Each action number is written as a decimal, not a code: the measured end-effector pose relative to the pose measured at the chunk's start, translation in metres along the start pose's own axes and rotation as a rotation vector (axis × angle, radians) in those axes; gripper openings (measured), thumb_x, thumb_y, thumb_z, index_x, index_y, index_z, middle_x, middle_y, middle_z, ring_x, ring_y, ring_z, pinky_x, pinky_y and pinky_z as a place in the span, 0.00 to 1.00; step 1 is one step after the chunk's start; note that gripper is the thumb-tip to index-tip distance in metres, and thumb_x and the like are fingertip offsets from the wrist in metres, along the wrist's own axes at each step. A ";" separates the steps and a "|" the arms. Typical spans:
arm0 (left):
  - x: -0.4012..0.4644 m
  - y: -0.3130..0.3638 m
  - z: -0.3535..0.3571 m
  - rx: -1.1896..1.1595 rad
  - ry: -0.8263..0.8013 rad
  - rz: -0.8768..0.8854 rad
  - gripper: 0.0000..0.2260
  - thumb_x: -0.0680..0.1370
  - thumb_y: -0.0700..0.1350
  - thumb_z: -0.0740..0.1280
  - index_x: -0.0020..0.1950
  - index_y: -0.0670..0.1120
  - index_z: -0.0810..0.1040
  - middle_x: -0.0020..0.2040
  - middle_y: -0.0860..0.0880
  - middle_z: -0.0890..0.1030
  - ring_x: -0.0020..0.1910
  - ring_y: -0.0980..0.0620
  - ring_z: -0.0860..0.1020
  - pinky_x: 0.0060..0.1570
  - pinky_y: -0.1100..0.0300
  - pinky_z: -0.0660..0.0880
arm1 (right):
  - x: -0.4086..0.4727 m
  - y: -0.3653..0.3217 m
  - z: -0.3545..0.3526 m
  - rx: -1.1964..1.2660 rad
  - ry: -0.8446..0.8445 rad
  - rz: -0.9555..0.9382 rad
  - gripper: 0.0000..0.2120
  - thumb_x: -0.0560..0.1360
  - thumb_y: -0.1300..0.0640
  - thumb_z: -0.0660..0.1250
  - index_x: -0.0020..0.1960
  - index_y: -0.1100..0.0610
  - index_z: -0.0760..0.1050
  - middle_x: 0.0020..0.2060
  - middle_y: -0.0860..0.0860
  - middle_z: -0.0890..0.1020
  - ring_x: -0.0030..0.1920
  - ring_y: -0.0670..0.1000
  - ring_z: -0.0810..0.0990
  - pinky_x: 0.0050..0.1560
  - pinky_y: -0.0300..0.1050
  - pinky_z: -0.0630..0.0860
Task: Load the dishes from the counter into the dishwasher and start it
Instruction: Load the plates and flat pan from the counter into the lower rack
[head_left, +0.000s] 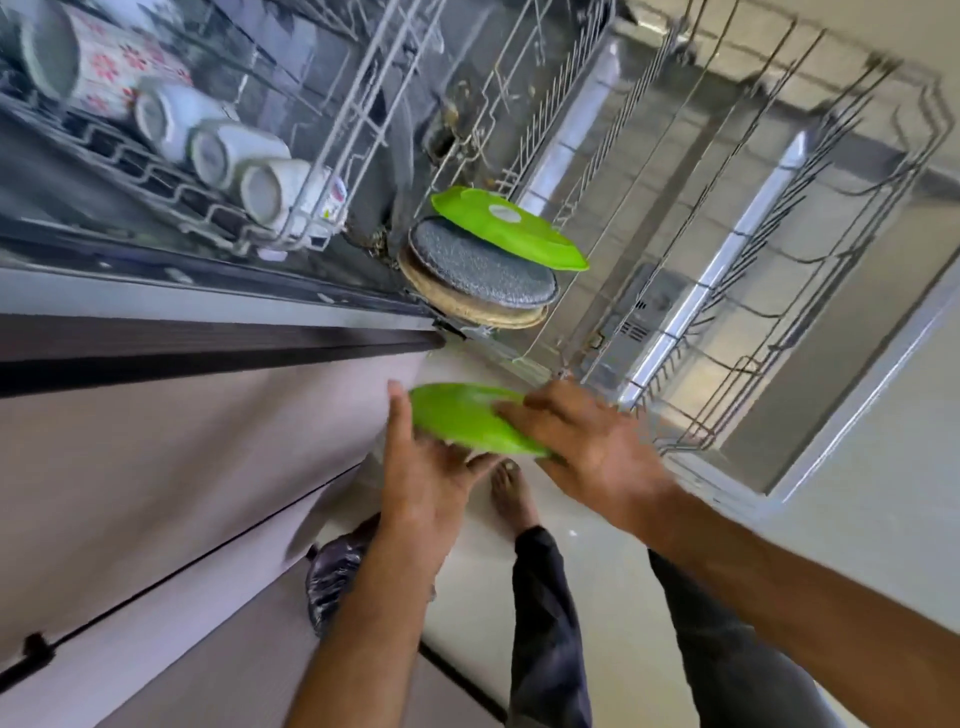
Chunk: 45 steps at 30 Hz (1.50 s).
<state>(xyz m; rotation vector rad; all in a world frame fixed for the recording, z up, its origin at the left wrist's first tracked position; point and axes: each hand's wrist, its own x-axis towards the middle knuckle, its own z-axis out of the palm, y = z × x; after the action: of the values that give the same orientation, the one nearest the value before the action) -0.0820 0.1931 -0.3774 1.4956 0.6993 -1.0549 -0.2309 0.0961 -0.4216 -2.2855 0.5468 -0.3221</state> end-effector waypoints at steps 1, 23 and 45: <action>0.005 -0.003 0.002 0.014 0.018 0.043 0.20 0.79 0.57 0.65 0.60 0.43 0.79 0.55 0.40 0.84 0.50 0.44 0.84 0.42 0.52 0.82 | -0.002 0.000 0.013 -0.050 -0.027 -0.062 0.30 0.69 0.60 0.75 0.69 0.51 0.73 0.55 0.52 0.77 0.51 0.56 0.80 0.31 0.48 0.79; 0.105 0.002 0.014 0.018 0.138 0.520 0.13 0.80 0.36 0.66 0.63 0.44 0.72 0.62 0.40 0.79 0.59 0.41 0.79 0.62 0.39 0.76 | 0.171 0.101 0.030 -0.324 -0.413 0.037 0.30 0.78 0.44 0.63 0.74 0.56 0.62 0.60 0.60 0.78 0.57 0.63 0.79 0.56 0.58 0.76; 0.157 -0.002 0.058 -0.006 0.300 0.569 0.17 0.80 0.38 0.68 0.67 0.44 0.68 0.59 0.46 0.78 0.55 0.45 0.79 0.60 0.40 0.77 | 0.177 0.109 0.023 -0.278 -0.519 -0.006 0.33 0.77 0.47 0.66 0.76 0.57 0.59 0.64 0.62 0.77 0.60 0.65 0.77 0.60 0.60 0.75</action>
<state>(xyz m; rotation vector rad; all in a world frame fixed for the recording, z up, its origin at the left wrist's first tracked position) -0.0305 0.1176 -0.5178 1.7266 0.4326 -0.4007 -0.0982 -0.0428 -0.5048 -2.5029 0.3286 0.3630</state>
